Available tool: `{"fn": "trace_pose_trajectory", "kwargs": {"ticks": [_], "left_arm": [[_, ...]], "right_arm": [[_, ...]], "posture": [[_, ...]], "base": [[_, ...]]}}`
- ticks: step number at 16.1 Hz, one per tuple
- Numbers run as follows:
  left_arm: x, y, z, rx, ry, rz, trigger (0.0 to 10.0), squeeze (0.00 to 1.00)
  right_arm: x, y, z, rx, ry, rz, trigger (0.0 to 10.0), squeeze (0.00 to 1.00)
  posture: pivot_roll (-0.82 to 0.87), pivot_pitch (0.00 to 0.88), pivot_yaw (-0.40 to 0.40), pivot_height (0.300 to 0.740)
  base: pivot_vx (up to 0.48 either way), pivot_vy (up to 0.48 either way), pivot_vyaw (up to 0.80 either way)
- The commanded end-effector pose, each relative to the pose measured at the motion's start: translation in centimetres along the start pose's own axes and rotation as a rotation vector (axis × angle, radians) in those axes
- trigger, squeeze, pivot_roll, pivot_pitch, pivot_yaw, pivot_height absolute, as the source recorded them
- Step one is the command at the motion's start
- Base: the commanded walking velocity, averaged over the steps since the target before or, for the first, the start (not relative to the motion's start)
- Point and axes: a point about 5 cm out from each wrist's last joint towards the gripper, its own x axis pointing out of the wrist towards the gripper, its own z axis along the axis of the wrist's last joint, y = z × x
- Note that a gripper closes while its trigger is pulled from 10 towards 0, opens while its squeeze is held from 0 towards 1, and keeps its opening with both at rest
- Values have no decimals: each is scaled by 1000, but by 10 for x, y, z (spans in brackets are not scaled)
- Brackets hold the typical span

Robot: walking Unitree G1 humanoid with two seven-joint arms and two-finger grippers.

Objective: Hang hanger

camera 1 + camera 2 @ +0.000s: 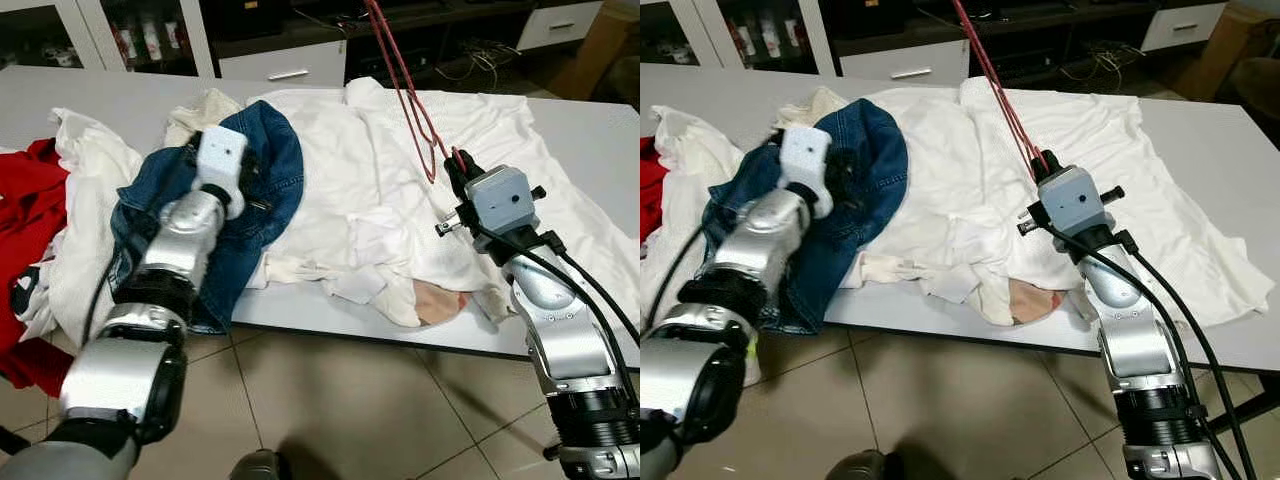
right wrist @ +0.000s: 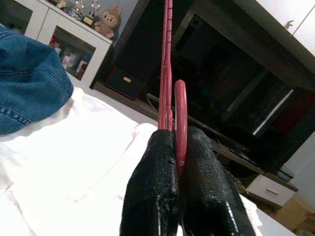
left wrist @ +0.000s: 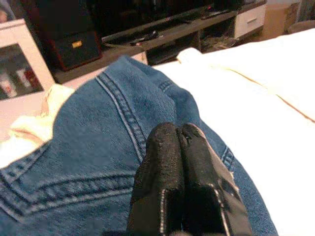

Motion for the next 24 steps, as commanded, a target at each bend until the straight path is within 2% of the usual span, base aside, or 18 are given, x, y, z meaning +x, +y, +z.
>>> {"fn": "trace_pose_trajectory", "kwargs": {"ticks": [1,3,5,7,8,9,10,12,15,19,22,24], "left_arm": [[-3,5,5,5,-35,-13,0,0],[-11,20,8,4,-71,-10,0,0],[-22,38,1,-11,-44,49,0,0],[-22,37,-2,-24,-33,68,0,0],[-22,29,-3,-66,-67,30,10000,0],[-23,25,-3,-84,-88,4,10000,0],[-25,20,-4,-59,-115,-18,10000,1000],[-28,10,-7,-73,-136,-81,10000,1000],[-32,-2,-18,-101,-117,-113,10000,1000],[-38,-12,-29,-81,-92,-143,10000,1000],[-40,-12,-27,-11,-76,-180,10000,1000],[-41,-11,-24,92,-57,-219,10000,1000]], "right_arm": [[3,-4,5,-13,-19,-14,10000,0],[2,-5,4,-13,-14,-18,10000,0],[5,-3,4,-10,-14,-12,10000,0],[7,-2,4,-8,-18,-4,10000,0],[8,0,5,-6,-22,2,10000,0],[8,0,5,-5,-24,4,10000,0],[8,1,6,-5,-25,6,10000,0],[7,1,5,-9,-23,4,10000,0],[6,0,4,-11,-19,0,10000,0],[6,0,4,-9,-18,-1,10000,0],[8,1,4,-6,-22,4,10000,0],[8,1,5,-6,-23,5,10000,0]], "posture": [[77,12,62,740],[80,12,62,740],[98,13,55,740],[98,13,55,740],[108,13,49,740],[108,13,48,740],[106,14,47,740],[101,14,48,740],[95,15,51,740],[99,17,50,740],[105,16,45,740],[105,16,44,740]], "base": [[0,0,0],[0,0,0],[0,0,0],[0,0,0],[0,0,0],[0,0,0],[0,0,0],[0,0,0],[0,0,0],[0,0,0],[0,0,0],[0,0,0]]}}
